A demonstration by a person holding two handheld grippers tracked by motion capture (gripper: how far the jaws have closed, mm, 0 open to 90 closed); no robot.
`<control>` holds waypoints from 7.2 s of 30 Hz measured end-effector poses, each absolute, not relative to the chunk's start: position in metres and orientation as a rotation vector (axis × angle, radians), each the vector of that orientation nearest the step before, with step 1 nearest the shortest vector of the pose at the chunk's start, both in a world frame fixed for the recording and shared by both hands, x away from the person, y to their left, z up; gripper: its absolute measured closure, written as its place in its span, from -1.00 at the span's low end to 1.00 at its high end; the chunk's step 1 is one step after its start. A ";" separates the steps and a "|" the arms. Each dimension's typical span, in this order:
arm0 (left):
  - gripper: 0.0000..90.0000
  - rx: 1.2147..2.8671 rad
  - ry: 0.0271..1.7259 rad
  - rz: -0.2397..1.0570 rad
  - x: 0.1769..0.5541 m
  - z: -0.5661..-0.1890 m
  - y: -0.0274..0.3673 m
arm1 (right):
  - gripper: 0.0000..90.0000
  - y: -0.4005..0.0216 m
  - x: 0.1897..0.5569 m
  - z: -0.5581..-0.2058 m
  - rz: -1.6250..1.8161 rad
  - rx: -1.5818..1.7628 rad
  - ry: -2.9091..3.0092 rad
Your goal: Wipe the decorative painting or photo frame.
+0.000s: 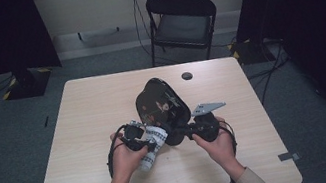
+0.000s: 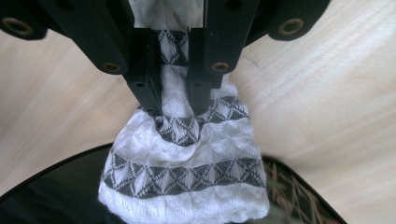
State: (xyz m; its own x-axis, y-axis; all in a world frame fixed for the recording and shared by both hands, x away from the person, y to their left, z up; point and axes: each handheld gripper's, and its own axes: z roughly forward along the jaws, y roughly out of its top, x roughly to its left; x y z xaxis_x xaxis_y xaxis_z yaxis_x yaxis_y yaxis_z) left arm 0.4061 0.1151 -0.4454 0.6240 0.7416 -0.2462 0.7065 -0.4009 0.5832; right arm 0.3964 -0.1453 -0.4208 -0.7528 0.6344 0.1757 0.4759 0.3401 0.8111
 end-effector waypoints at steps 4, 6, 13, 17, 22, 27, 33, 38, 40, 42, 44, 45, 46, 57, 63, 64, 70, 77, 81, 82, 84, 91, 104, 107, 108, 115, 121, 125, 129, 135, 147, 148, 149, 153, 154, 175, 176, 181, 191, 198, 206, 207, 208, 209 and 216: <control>0.73 2.163 1.110 0.106 0.407 -0.418 0.122 | 0.76 -0.145 0.396 -0.421 1.377 1.018 2.426; 0.73 2.149 1.102 0.132 0.409 -0.402 0.124 | 0.76 -0.145 0.396 -0.421 1.378 1.017 2.426; 0.73 2.115 1.062 0.183 0.414 -0.353 0.127 | 0.76 -0.146 0.396 -0.421 1.381 1.019 2.422; 0.73 2.094 1.033 0.221 0.416 -0.324 0.123 | 0.76 -0.146 0.396 -0.421 1.381 1.017 2.424; 0.73 2.073 0.969 0.253 0.418 -0.293 0.111 | 0.76 -0.146 0.396 -0.421 1.380 1.016 2.424; 0.73 2.084 0.937 0.259 0.419 -0.284 0.098 | 0.76 -0.146 0.397 -0.421 1.379 1.015 2.425; 0.73 2.109 0.931 0.240 0.421 -0.294 0.092 | 0.76 -0.145 0.396 -0.421 1.375 1.011 2.427; 0.73 2.117 0.930 0.236 0.421 -0.304 0.090 | 0.76 -0.145 0.396 -0.421 1.370 1.013 2.427; 0.73 2.124 0.938 0.231 0.420 -0.308 0.089 | 0.76 -0.145 0.396 -0.421 1.370 1.013 2.427; 0.73 2.122 0.943 0.228 0.420 -0.313 0.088 | 0.76 -0.145 0.396 -0.421 1.370 1.014 2.427; 0.73 2.127 0.944 0.221 0.420 -0.317 0.089 | 0.76 -0.145 0.396 -0.421 1.370 1.013 2.428; 0.73 2.124 0.946 0.220 0.420 -0.319 0.088 | 0.76 -0.145 0.396 -0.421 1.371 1.014 2.427; 0.73 2.126 0.950 0.213 0.420 -0.322 0.088 | 0.76 -0.145 0.396 -0.421 1.370 1.013 2.428; 0.73 2.146 0.989 0.180 0.417 -0.357 0.091 | 0.76 -0.145 0.396 -0.421 1.373 1.014 2.428; 0.73 2.156 1.019 0.146 0.415 -0.382 0.092 | 0.76 -0.145 0.396 -0.421 1.376 1.015 2.427; 0.73 2.166 1.020 0.146 0.414 -0.386 0.093 | 0.76 -0.145 0.396 -0.421 1.375 1.015 2.427; 0.73 2.175 1.059 0.118 0.412 -0.411 0.095 | 0.76 -0.145 0.396 -0.421 1.376 1.014 2.427; 0.73 2.187 1.086 0.093 0.410 -0.434 0.096 | 0.76 -0.145 0.397 -0.421 1.377 1.015 2.427; 0.73 2.211 1.095 0.079 0.408 -0.445 0.096 | 0.76 -0.145 0.397 -0.421 1.377 1.016 2.427; 0.73 2.209 1.098 0.075 0.407 -0.449 0.095 | 0.76 -0.145 0.397 -0.421 1.378 1.016 2.427; 0.73 2.213 1.101 0.062 0.406 -0.455 0.096 | 0.76 -0.145 0.397 -0.421 1.378 1.016 2.428; 0.73 2.219 1.110 0.043 0.402 -0.465 0.093 | 0.76 -0.146 0.397 -0.421 1.380 1.017 2.426; 0.73 2.143 1.038 0.161 0.403 -0.381 0.106 | 0.76 -0.145 0.396 -0.422 1.384 1.025 2.420; 0.73 2.124 1.012 0.184 0.405 -0.355 0.106 | 0.76 -0.145 0.397 -0.422 1.385 1.023 2.421; 0.73 2.115 1.004 0.203 0.405 -0.343 0.105 | 0.76 -0.145 0.396 -0.422 1.386 1.024 2.421; 0.73 2.073 0.922 0.269 0.405 -0.293 0.094 | 0.76 -0.145 0.396 -0.422 1.384 1.023 2.419; 0.73 2.092 0.905 0.262 0.407 -0.293 0.080 | 0.76 -0.145 0.396 -0.422 1.382 1.019 2.419; 0.73 2.106 0.904 0.245 0.407 -0.303 0.076 | 0.76 -0.145 0.397 -0.422 1.380 1.016 2.422; 0.72 2.130 0.911 0.240 0.407 -0.314 0.076 | 0.76 -0.145 0.397 -0.422 1.380 1.017 2.422; 0.72 2.152 0.928 0.220 0.405 -0.334 0.074 | 0.76 -0.144 0.396 -0.422 1.381 1.020 2.420; 0.72 2.188 0.983 0.157 0.402 -0.380 0.079 | 0.76 -0.144 0.396 -0.421 1.379 1.021 2.421; 0.72 2.185 0.989 0.153 0.402 -0.384 0.079 | 0.76 -0.144 0.396 -0.421 1.377 1.021 2.422; 0.72 2.190 0.990 0.146 0.402 -0.388 0.080 | 0.76 -0.144 0.396 -0.421 1.374 1.020 2.423; 0.72 2.194 1.020 0.118 0.401 -0.407 0.082 | 0.76 -0.144 0.396 -0.421 1.379 1.024 2.423; 0.72 2.198 1.022 0.115 0.401 -0.410 0.083 | 0.76 -0.144 0.396 -0.421 1.380 1.025 2.423; 0.73 2.249 1.089 0.039 0.391 -0.465 0.090 | 0.74 -0.145 0.396 -0.422 1.390 1.035 2.426; 0.73 2.249 1.089 0.039 0.390 -0.465 0.090 | 0.74 -0.145 0.396 -0.422 1.390 1.035 2.427; 0.73 2.235 1.092 0.032 0.389 -0.463 0.093 | 0.73 -0.145 0.396 -0.422 1.399 1.044 2.433; 0.73 2.176 1.037 0.064 0.386 -0.431 0.101 | 0.67 -0.151 0.392 -0.423 1.404 1.071 2.439; 0.73 2.111 0.981 0.124 0.388 -0.389 0.104 | 0.67 -0.159 0.387 -0.418 1.406 1.085 2.425; 0.73 2.055 0.897 0.192 0.395 -0.337 0.096 | 0.74 -0.160 0.385 -0.419 1.410 1.094 2.433; 0.72 2.055 0.888 0.195 0.396 -0.332 0.093 | 0.74 -0.161 0.385 -0.419 1.410 1.094 2.433; 0.73 2.056 0.883 0.201 0.397 -0.329 0.091 | 0.74 -0.161 0.385 -0.420 1.410 1.093 2.433; 0.72 2.059 0.874 0.208 0.398 -0.326 0.088 | 0.74 -0.161 0.385 -0.420 1.409 1.091 2.433; 0.72 2.093 0.860 0.197 0.403 -0.326 0.077 | 0.74 -0.161 0.387 -0.419 1.404 1.084 2.437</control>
